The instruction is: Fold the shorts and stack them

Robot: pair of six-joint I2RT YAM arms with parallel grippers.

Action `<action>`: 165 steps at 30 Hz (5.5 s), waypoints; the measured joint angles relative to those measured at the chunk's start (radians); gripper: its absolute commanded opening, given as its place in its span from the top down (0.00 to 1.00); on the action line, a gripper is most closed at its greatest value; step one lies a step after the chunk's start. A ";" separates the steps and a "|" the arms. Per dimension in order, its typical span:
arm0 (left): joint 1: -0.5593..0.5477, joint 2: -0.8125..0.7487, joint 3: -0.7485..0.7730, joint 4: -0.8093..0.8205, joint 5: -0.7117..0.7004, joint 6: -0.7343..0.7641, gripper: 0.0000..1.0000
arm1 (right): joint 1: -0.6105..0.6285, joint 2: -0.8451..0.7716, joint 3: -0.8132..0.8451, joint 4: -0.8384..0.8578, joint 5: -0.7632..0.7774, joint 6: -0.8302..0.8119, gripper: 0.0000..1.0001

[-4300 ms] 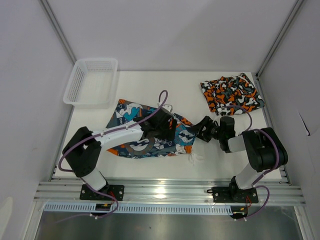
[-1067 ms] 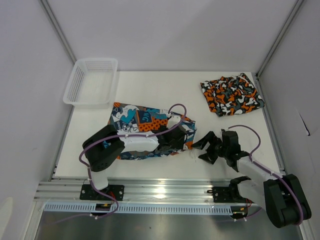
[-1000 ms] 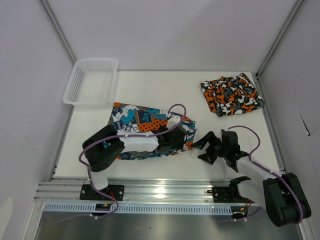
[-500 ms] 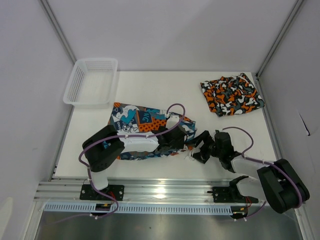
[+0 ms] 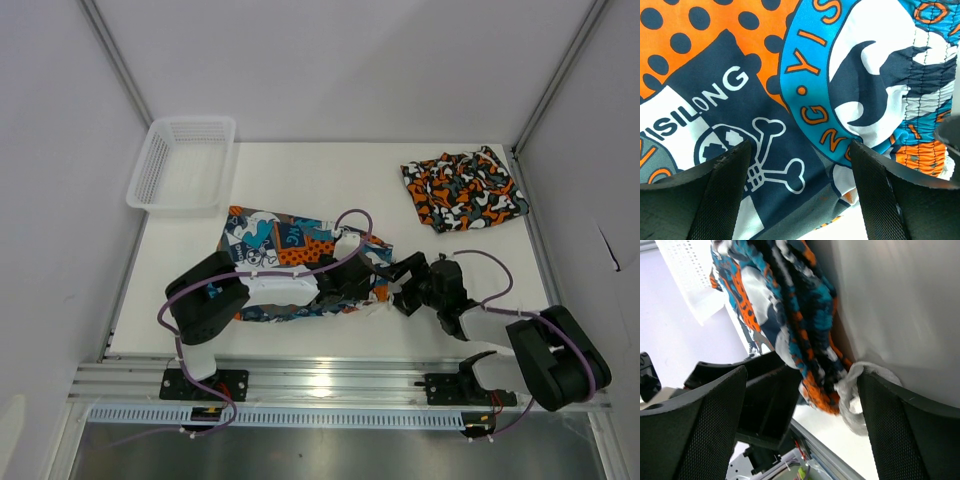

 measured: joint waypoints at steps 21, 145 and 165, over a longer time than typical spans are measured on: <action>-0.004 0.005 0.012 -0.019 -0.002 -0.018 0.18 | 0.060 -0.159 -0.037 -0.145 0.019 -0.008 0.09; -0.034 -0.251 -0.215 -0.061 -0.077 0.047 0.20 | 0.366 -0.653 -0.017 -0.716 0.375 0.048 0.05; -0.015 -0.183 -0.211 -0.034 -0.025 0.025 0.20 | 0.522 -0.268 -0.071 -0.217 0.642 0.286 0.04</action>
